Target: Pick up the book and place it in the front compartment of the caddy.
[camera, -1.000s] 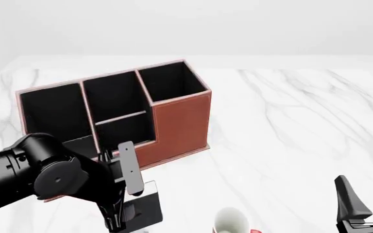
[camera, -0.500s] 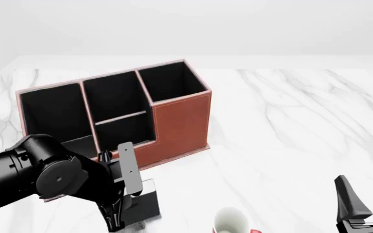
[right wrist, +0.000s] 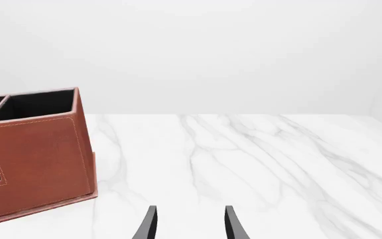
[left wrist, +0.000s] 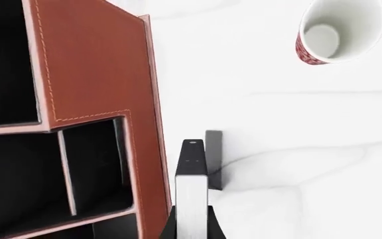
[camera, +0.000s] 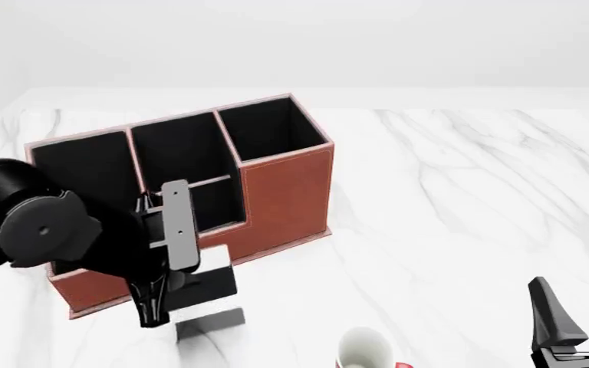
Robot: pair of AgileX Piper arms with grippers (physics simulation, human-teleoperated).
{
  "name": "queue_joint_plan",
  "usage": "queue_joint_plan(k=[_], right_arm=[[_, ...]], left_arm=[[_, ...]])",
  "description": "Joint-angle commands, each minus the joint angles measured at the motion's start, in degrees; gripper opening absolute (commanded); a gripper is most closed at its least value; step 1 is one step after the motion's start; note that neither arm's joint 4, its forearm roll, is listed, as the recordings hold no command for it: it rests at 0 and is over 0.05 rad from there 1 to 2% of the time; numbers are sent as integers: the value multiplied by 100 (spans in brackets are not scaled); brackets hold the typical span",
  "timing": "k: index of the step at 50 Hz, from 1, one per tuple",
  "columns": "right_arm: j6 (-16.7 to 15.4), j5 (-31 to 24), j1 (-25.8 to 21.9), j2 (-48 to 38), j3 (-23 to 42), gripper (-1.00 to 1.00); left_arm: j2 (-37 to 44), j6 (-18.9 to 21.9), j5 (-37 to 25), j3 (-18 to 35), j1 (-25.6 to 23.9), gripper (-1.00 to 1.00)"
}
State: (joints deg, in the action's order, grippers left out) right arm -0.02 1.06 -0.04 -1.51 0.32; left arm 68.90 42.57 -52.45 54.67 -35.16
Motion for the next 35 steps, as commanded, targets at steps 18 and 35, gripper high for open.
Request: queue_joint_plan(k=[18, 35], right_arm=[[2, -14, 0, 20, -3, 100], [1, -14, -1, 20, -3, 100]], left_arm=[[-165, 1040, -1195, 1784, 538, -100], [-17, 1420, -1239, 2402, 843, -100]])
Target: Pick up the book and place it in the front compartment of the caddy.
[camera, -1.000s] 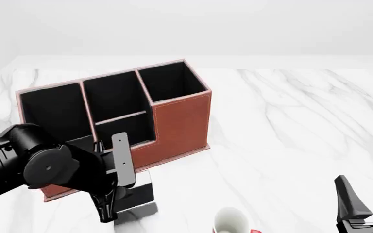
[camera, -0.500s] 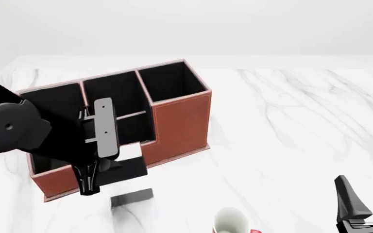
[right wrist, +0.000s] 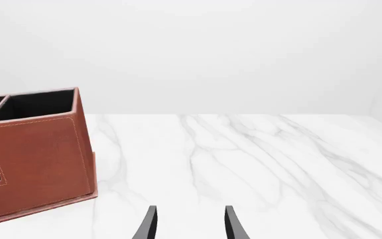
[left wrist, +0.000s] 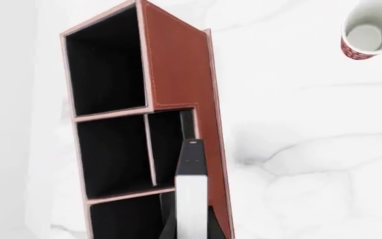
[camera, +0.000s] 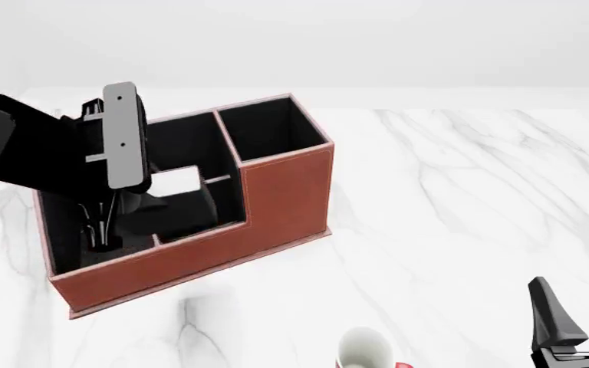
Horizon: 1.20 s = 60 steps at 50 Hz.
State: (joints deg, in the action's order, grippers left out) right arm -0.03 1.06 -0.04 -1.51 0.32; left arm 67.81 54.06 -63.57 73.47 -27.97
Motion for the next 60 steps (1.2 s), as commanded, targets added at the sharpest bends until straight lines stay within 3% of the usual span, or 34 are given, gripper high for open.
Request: queue_joint_plan(k=[1, 6, 9, 12, 16, 19, 20, 21, 23, 25, 28, 29, 45, 46, 49, 51, 54, 60], right_arm=[[1, -13, -1, 19, -3, 100], [1, -13, 0, 19, -3, 100], [2, -13, 0, 18, -4, 100], [1, -13, 0, 19, -3, 100], [2, -13, 0, 18, -4, 100], [2, -13, 0, 19, -3, 100], [1, -12, 0, 17, -3, 100], [2, -13, 0, 18, -4, 100], [2, -12, -1, 17, -4, 100], [2, -13, -1, 19, -3, 100], [0, -12, -1, 17, -3, 100], [1, -12, -1, 17, -4, 100], [2, -12, 1, 17, -4, 100], [2, -13, 0, 19, -4, 100], [2, -14, -1, 20, -3, 100], [1, -13, 0, 19, -3, 100], [0, -13, -1, 19, -3, 100], [1, -14, 0, 20, -3, 100]], left_arm=[[92, 271, -127, 522, 125, -100], [439, 273, -395, 1135, 190, -100], [801, 70, -623, 1685, 42, -100], [999, 101, -630, 1857, 124, -100], [1318, -322, -632, 2177, -196, -100], [1367, 27, -630, 2255, 188, -100], [1422, -65, -631, 2289, 98, -100], [1540, -503, -632, 2455, -283, -100], [1552, 69, -631, 2365, 330, -100], [1652, -217, -632, 2513, 86, -100], [1712, -53, -632, 2565, 299, -100], [1753, -194, -632, 2643, 177, -100], [1979, -186, -632, 2887, 351, -100], [1991, -356, -632, 2954, 203, -100], [2037, 21, -632, 2922, 643, -100], [2051, -298, -632, 2993, 341, -100], [2077, -129, -632, 3013, 535, -100], [2156, -161, -632, 3148, 622, -100]])
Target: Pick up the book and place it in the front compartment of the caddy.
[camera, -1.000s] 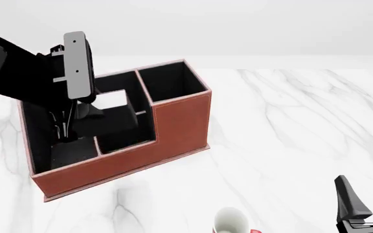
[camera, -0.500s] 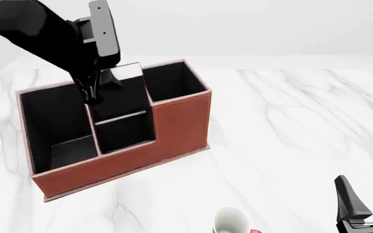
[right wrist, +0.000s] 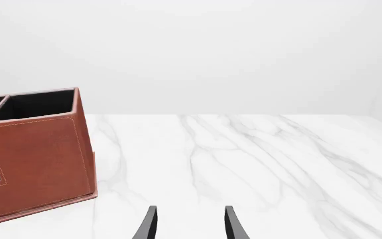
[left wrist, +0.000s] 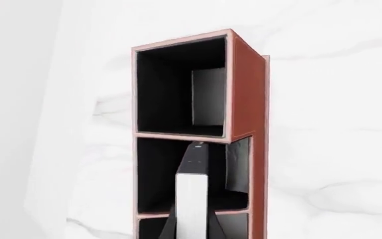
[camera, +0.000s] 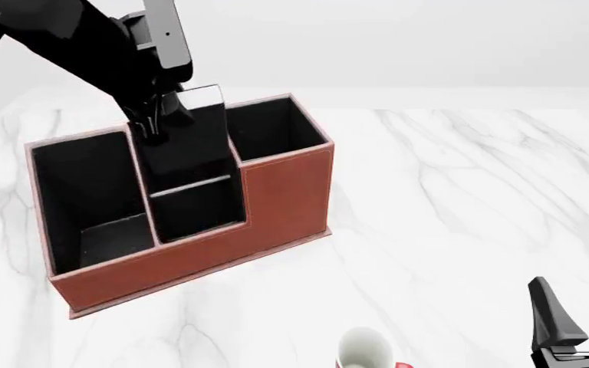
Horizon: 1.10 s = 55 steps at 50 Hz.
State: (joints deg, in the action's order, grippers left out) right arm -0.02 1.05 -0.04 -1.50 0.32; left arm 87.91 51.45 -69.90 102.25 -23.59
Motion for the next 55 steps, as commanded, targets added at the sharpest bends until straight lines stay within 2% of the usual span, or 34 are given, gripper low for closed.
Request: queue_joint_plan(k=[1, 7, 15, 16, 18, 28, 39, 42, 43, 44, 45, 46, 49, 50, 51, 52, 55], right_arm=[[1, -14, 0, 19, -3, 100], [2, -12, 0, 17, -4, 100], [1, -13, 0, 18, -3, 100], [1, -13, -1, 19, -3, 100], [0, -13, 0, 18, -3, 100], [1, -13, -1, 19, -3, 100], [2, -13, 0, 18, -4, 100], [2, -14, 0, 21, -3, 100], [0, -12, 0, 17, -3, 100], [1, -13, -2, 19, -3, 100], [1, -13, -2, 19, -3, 100], [-1, -13, -1, 19, -3, 100], [1, -12, -1, 17, -3, 100], [0, -11, 0, 15, -4, 100], [0, -11, 0, 15, -4, 100], [0, -13, -1, 19, -3, 100], [1, -13, 0, 19, -3, 100]], left_arm=[[146, 100, 1, 271, 184, -100], [221, 158, 3, 357, 349, -100], [313, 104, 6, 489, 336, -100], [321, -53, 4, 560, 210, -100], [363, 88, 1, 601, 359, -100], [471, 113, 16, 725, 422, -100], [521, 45, 48, 685, 430, -100], [514, 59, 143, 537, 462, -100], [463, 46, 190, 476, 385, -100], [477, -134, 121, 595, 233, -100], [479, -135, 118, 600, 233, -100], [471, 40, 228, 443, 388, -100], [473, 51, 264, 368, 399, -100], [483, -102, 212, 455, 272, -100], [485, -102, 210, 460, 271, -100], [494, 68, 316, 351, 447, -100], [495, 14, 339, 336, 406, -100]])
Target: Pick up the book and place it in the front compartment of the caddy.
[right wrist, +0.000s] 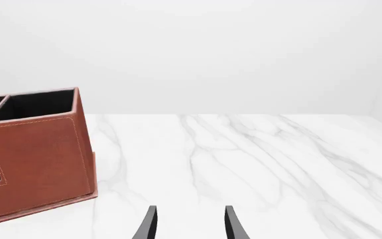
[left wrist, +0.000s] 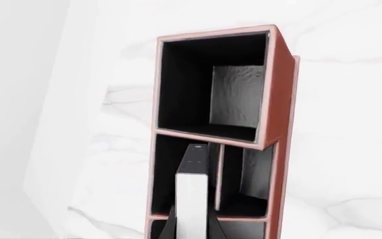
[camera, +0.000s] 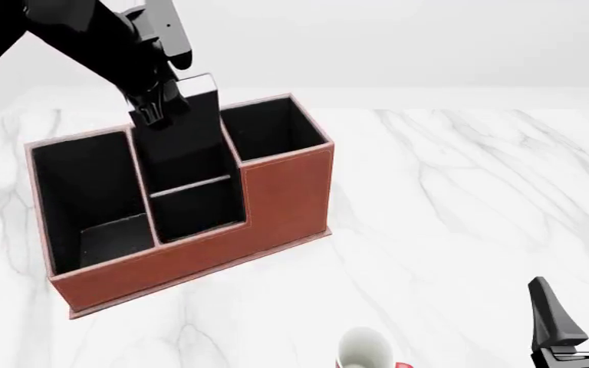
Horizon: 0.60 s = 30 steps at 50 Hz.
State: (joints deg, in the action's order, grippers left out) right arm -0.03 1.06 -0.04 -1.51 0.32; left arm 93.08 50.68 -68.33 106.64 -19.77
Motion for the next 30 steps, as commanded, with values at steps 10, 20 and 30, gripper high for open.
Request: queue_joint_plan(k=[10, 20, 30], right_arm=[[2, -14, 1, 20, -3, 100], [2, -13, 0, 19, -4, 100], [2, -12, 0, 16, -4, 100]], left_arm=[[-63, 398, 572, -714, 367, -100], [-119, 265, 697, -885, 272, -100], [-129, 318, 942, -1128, 364, -100]])
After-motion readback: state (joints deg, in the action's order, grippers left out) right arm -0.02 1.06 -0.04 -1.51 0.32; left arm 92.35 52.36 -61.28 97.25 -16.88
